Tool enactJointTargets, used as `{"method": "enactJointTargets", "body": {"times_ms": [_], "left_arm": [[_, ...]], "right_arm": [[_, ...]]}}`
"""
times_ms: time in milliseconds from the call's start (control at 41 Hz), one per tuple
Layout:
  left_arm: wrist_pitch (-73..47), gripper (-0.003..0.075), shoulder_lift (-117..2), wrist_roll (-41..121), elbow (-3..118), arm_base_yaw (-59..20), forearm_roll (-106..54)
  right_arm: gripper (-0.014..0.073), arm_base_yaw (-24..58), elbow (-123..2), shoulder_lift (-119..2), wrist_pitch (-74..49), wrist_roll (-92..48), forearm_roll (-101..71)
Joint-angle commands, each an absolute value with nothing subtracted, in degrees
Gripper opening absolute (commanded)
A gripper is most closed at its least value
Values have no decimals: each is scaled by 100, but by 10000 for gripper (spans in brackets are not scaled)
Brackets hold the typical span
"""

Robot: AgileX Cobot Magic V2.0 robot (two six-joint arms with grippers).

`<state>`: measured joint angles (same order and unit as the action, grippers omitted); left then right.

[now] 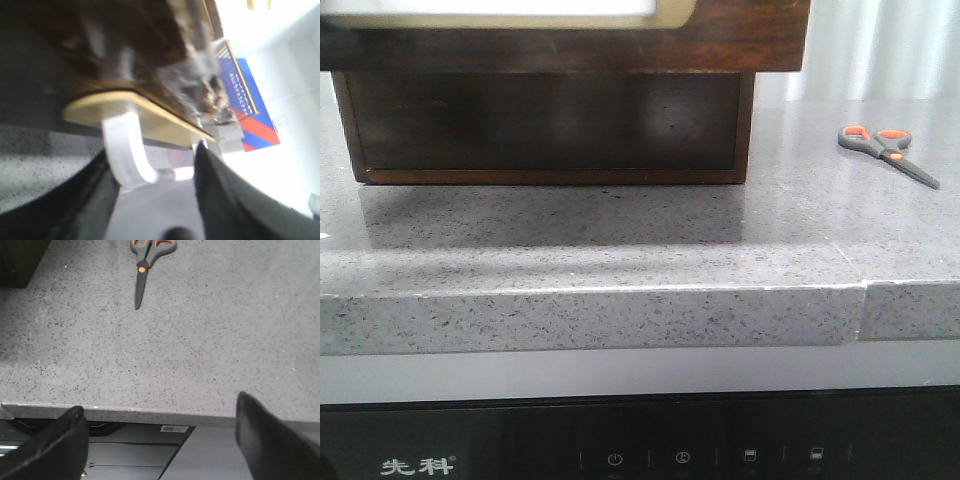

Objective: Put scissors in drawer with both arms
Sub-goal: 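Pull the drawer open toward the robot with the left gripper, then release the drawer handle and raise the left gripper away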

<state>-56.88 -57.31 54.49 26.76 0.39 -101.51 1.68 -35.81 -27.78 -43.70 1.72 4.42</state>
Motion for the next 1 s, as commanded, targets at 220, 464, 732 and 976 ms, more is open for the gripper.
{"method": "enactJointTargets", "body": {"times_ms": [220, 464, 732, 976], "left_arm": [[-6341, 514, -5618, 5518, 2848, -12, -10615], [-6366, 514, -5618, 5230, 2701, -12, -10182], [-6555, 514, -4977, 5189, 2335, -12, -10052], [-6334, 514, -3980, 4335, 2917, -12, -8714]], "right_arm": [[615, 192, -3772, -2855, -4003, 115, 534], [615, 192, -3772, -2855, -4009, 115, 534], [615, 192, -3772, -2855, -4009, 115, 534], [615, 192, -3772, -2855, -3998, 115, 534]]}}
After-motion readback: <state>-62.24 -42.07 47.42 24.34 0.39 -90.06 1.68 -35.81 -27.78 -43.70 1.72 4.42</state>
